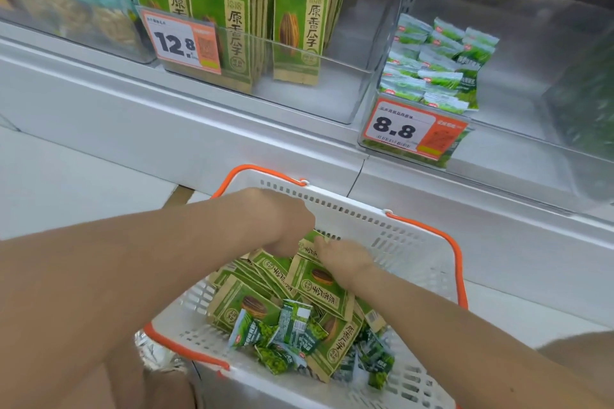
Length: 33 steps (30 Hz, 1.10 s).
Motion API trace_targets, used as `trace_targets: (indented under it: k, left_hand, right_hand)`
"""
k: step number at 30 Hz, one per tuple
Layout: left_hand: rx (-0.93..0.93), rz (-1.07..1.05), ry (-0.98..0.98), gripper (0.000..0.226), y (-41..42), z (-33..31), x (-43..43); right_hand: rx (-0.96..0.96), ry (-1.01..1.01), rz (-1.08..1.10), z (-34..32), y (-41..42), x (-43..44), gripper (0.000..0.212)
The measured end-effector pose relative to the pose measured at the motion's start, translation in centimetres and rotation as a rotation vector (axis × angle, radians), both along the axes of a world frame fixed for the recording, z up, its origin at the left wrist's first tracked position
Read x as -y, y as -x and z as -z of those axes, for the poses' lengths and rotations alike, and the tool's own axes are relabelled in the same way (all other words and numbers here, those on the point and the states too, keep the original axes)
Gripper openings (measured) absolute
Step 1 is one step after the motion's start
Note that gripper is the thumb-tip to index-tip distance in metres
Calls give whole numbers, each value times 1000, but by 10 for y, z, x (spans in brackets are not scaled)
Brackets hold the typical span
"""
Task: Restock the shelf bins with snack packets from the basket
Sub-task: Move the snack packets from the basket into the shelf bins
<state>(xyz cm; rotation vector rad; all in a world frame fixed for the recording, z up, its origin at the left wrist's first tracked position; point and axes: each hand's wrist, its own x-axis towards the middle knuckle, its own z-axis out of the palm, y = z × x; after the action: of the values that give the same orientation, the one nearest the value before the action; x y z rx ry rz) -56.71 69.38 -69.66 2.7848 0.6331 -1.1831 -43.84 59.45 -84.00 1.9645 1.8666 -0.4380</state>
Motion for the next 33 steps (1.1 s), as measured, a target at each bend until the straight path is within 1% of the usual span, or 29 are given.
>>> trace_targets:
  k: [1, 3, 6, 8, 10, 11, 14, 16, 17, 18, 19, 21, 22, 24, 26, 27, 28, 29, 30, 31, 32, 33]
  left_hand:
    - [-10, 42, 17, 16, -1, -1, -4]
    - [-10, 43, 16, 18, 0, -12, -7]
    - [-6, 7, -30, 8, 1, -30, -14]
    - [1, -44, -59, 17, 2, -40, -18]
    - [44, -129, -84, 33, 4, -51, -22]
    - [68, -170, -99, 36, 4, -58, -25]
    - [202, -230, -63, 26, 9, -85, -40]
    - [350, -285, -6, 25, 19, -105, -53]
    - [441, -346, 36, 24, 26, -112, -60]
    - [541, -424, 94, 20, 33, -118, -67]
    - [628, -509, 169, 18, 40, -126, -71]
    - [775, -674, 304, 19, 52, -139, -79]
    - [847, -756, 351, 19, 57, -143, -82]
    - [998, -915, 397, 18, 63, -144, -88]
    - [1116, -1066, 430, 15, 63, -140, -88]
    - [1155, -1141, 486, 8, 62, -137, -87]
    - [1171, -1197, 555, 8, 61, -136, -85]
    - [1142, -1227, 619, 15, 60, -137, -79]
    - [1081, -1225, 663, 20, 61, -138, -73]
    - [1015, -1192, 675, 25, 61, -139, -68]
    - [977, -1146, 661, 31, 61, -139, -63]
    - [981, -1091, 631, 40, 61, -140, -59]
  right_hand:
    - [-36, -42, 17, -7, -1, -4, 43]
    - [-126, -125, 93, -25, -4, -13, 35]
    - [-352, -245, 244, -55, -8, -29, 33]
    - [-582, -335, 338, -75, -6, -38, 31]
    - [-804, -409, 379, -99, -2, -46, 31]
    - [-898, -430, 401, -113, 2, -48, 32]
    - [-1075, -464, 448, -153, 14, -54, 33]
    - [-1164, -482, 482, -175, 19, -56, 32]
    - [-1206, -496, 502, -184, 21, -57, 28]
    - [-1217, -522, 514, -194, 23, -56, 24]
    - [-1176, -564, 516, -204, 24, -56, 19]
    - [-991, -638, 515, -224, 23, -54, 18]
    - [-931, -645, 543, -235, 22, -53, 18]
    - [-918, -682, 629, -254, 18, -52, 24]
    - [-947, -885, 694, -268, 16, -51, 36]
    - [-1011, -1020, 706, -273, 17, -51, 42]
    - [-1118, -1140, 713, -277, 19, -50, 47]
    - [-1224, -1233, 720, -280, 21, -49, 49]
    - [-1282, -1296, 721, -282, 22, -48, 49]
    - [-1284, -1335, 710, -284, 23, -48, 46]
    - [-1234, -1348, 685, -284, 22, -50, 41]
    - [-1143, -1334, 644, -284, 21, -52, 35]
